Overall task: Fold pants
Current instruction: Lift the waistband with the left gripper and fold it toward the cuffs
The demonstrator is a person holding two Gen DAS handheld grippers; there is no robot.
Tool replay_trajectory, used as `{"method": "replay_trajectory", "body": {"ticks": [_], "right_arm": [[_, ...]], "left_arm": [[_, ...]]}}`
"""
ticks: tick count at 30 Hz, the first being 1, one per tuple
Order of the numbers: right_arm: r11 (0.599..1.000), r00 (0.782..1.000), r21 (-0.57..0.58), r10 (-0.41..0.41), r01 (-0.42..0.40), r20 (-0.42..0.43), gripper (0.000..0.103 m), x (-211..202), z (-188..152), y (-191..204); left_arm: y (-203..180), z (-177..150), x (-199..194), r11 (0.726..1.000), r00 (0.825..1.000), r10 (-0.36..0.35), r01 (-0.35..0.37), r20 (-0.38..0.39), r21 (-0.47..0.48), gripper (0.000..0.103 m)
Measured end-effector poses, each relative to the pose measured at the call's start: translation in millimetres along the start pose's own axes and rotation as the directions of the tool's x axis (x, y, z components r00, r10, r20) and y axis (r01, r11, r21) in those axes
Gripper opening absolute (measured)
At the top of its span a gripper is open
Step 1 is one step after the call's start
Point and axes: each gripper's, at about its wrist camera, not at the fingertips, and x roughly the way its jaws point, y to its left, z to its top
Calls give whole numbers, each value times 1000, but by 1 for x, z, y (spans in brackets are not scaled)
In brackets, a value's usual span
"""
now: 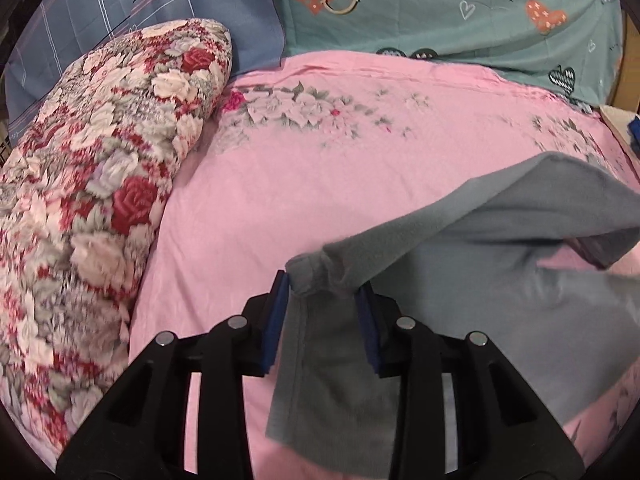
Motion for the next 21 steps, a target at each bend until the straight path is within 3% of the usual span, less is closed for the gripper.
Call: {"method": "replay_trajectory", "body": {"ticks": [5, 9, 13, 16, 18, 21], "right_arm": [[999, 999, -31, 22, -23, -31, 3, -11, -42, 51], [999, 997, -32, 12, -14, -78, 3, 1, -71, 69], [1000, 997, -17, 12, -14, -78, 3, 4, -83, 78], [1000, 998, 3, 7, -7, -68, 3, 3, -83, 76], [1000, 998, 12, 5, -4, -58, 3, 3, -80, 73], [1000, 999, 18, 6, -5, -48, 3, 1, -79, 72]], "left_arm": [[-6, -50, -12, 1000, 999, -10, 11, -46, 29, 34], [-5, -76, -13, 999, 997, -3, 5, -72, 31, 34], [-6, -84, -14, 1000, 998, 7, -5, -64, 30, 36], [-12, -88, -15, 998, 998, 4, -1, -65, 55, 45], [-15, -88, -16, 998, 998, -3, 6, -63, 60, 45], [-11, -85, -17, 999, 998, -43, 44, -54, 25, 53]]}}
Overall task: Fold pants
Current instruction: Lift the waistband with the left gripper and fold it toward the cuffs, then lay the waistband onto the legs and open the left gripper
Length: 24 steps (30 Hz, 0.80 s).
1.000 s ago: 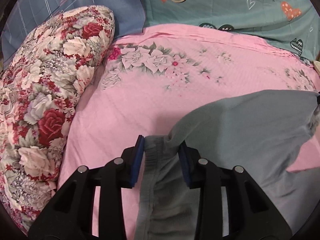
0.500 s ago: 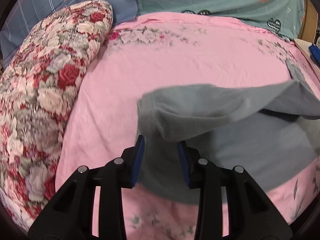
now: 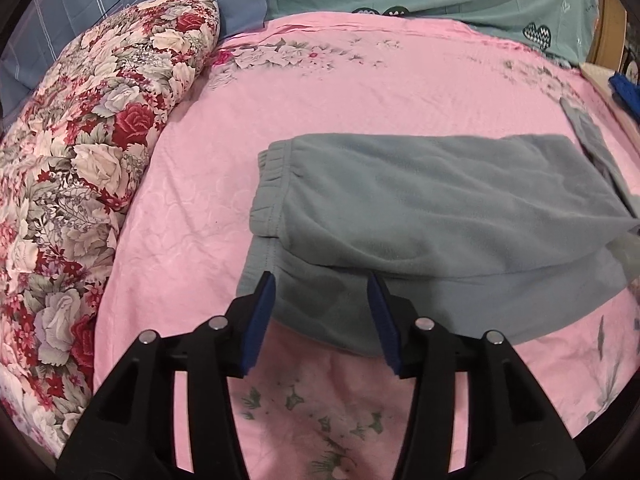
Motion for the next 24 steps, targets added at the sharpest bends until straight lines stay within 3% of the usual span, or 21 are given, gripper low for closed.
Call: {"method": "replay_trajectory", "body": {"ticks": [5, 7, 10, 13, 17, 19, 21, 23, 24], "right_arm": [[1000, 1000, 8, 3, -3, 6, 3, 0, 0, -3], [1000, 1000, 12, 7, -7, 7, 3, 0, -2, -4], [1000, 1000, 18, 12, -12, 13, 3, -1, -2, -5], [1000, 1000, 21, 17, -18, 21, 3, -1, -1, -5], [999, 999, 24, 25, -26, 24, 3, -2, -2, -7], [999, 999, 25, 29, -30, 26, 3, -1, -1, -7], [999, 999, 27, 29, -30, 28, 3, -1, -1, -7], [999, 999, 32, 32, -33, 29, 3, -1, -1, -8], [999, 999, 34, 32, -34, 30, 3, -2, -1, -8]], "left_arm": [[1, 8, 3, 991, 994, -107, 107, 6, -78, 54], [-1, 11, 7, 991, 995, -101, 102, 7, -84, 53], [7, 15, 19, 988, 996, -87, 84, -16, -131, 40], [15, 16, 25, 985, 997, -68, 63, -27, -158, 40], [19, 17, 28, 983, 999, -38, 32, -34, -182, 52], [17, 19, 32, 981, 998, -47, 39, -37, -191, 51], [13, 22, 35, 980, 997, -64, 56, -36, -193, 46], [9, 24, 34, 981, 998, -62, 56, -29, -184, 21], [8, 26, 33, 981, 997, -68, 62, -24, -186, 16]]}}
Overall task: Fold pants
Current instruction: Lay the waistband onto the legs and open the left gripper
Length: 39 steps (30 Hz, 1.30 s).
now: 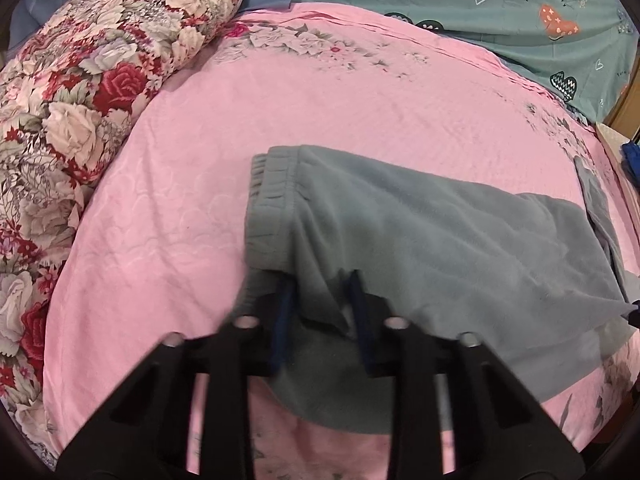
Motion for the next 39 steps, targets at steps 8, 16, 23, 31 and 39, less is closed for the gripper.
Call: {"method": "replay_trajectory", "body": {"ticks": [8, 16, 23, 31, 39], "right_arm": [[1000, 1000, 14, 3, -3, 17, 3, -5, 3, -3], [1000, 999, 5, -19, 19, 45, 3, -18, 13, -1], [999, 1000, -37, 16, -16, 2, 3, -23, -2, 19], [999, 998, -54, 0, -4, -69, 3, 3, -20, 36], [998, 996, -49, -49, 45, -80, 3, 15, -24, 36]], "left_arm": [[8, 11, -25, 1000, 998, 2, -2, 58, -15, 10], [4, 11, -45, 999, 998, 18, -20, 63, 35, 10], [7, -26, -44, 998, 999, 37, -38, 15, 59, 10], [21, -44, -21, 998, 998, 58, -57, -29, 21, 14], [16, -42, -31, 994, 995, 95, -96, 9, 52, 26]]}}
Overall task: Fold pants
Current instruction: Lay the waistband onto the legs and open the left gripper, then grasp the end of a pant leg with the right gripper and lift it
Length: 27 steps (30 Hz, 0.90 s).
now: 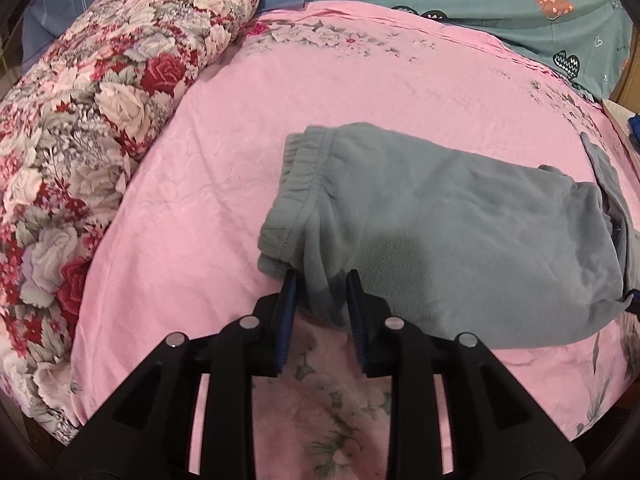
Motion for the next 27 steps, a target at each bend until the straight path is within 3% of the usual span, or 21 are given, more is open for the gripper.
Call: {"method": "replay_trajectory", "body": {"ticks": [8, 11, 14, 18, 20, 22, 26, 27], "right_arm": [[999, 989, 17, -39, 37, 146, 3, -38, 31, -15], [999, 997, -36, -9, 11, 72, 3, -27, 18, -2], [999, 999, -49, 13, -15, -38, 3, 1, -2, 6], [999, 998, -44, 12, -15, -66, 5, 9, -10, 8], [999, 999, -46, 4, -7, -54, 11, 6, -10, 8], [999, 999, -37, -13, 11, -33, 48, -1, -9, 7], [999, 1000, 33, 22, -23, 21, 50, -25, -8, -4], [998, 999, 61, 25, -28, 41, 50, -33, -7, -10]], "left_arm": [[1, 40, -22, 1000, 995, 7, -4, 95, -29, 26], [-3, 30, -12, 1000, 998, 27, -27, 57, -3, 35], [3, 10, 14, 999, 999, 39, -40, -32, -7, 36], [5, 3, 4, 999, 1000, 28, -28, -6, -19, 36], [2, 2, -5, 1000, 1000, 26, -26, 13, -5, 36], [-7, 3, -19, 1000, 999, 18, -18, 45, 13, 38], [-49, 4, -54, 992, 989, -23, 5, 146, 124, 56], [-65, 4, -60, 986, 986, -46, 19, 161, 166, 56]]}}
